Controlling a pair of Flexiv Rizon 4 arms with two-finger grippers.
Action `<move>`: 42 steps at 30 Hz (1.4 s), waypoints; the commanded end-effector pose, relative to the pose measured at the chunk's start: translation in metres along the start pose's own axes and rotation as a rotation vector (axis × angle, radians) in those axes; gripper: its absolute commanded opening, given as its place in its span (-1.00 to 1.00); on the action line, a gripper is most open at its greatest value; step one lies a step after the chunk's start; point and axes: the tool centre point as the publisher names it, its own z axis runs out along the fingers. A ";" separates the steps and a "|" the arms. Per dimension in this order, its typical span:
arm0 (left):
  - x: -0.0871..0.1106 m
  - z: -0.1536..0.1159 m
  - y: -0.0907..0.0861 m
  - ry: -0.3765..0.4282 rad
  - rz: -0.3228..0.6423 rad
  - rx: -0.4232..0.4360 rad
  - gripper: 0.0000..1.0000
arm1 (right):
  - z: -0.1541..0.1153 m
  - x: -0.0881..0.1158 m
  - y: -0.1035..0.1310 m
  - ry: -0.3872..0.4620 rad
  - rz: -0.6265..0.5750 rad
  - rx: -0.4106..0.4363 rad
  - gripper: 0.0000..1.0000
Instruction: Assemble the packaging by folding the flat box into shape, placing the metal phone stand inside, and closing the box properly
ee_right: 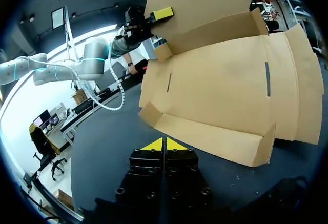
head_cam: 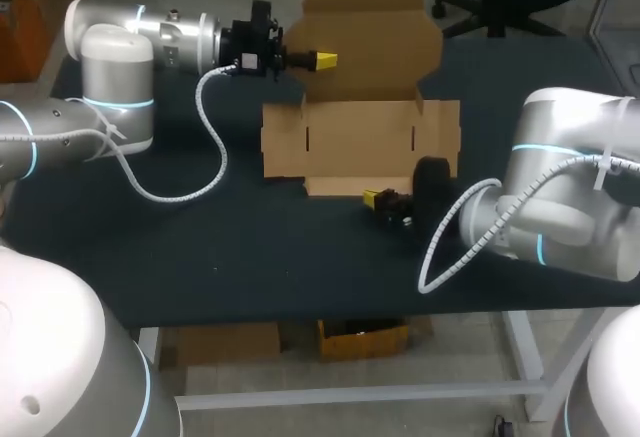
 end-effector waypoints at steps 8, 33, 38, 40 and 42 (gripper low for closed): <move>0.008 0.001 -0.001 -0.016 0.024 0.001 -1.00 | 0.021 0.000 -0.006 -0.061 -0.029 -0.029 -1.00; 0.018 -0.003 -0.006 -0.032 0.063 -0.002 -1.00 | 0.036 -0.007 -0.007 -0.188 -0.059 -0.063 -1.00; 0.019 -0.002 -0.007 -0.027 0.067 -0.005 -1.00 | 0.039 -0.010 -0.005 -0.192 -0.057 -0.079 -1.00; 0.019 -0.002 -0.007 -0.027 0.066 -0.007 -1.00 | 0.042 -0.011 -0.004 -0.191 -0.057 -0.080 -1.00; 0.018 -0.002 -0.007 -0.025 0.066 -0.008 -1.00 | 0.045 -0.012 -0.003 -0.189 -0.059 -0.082 -1.00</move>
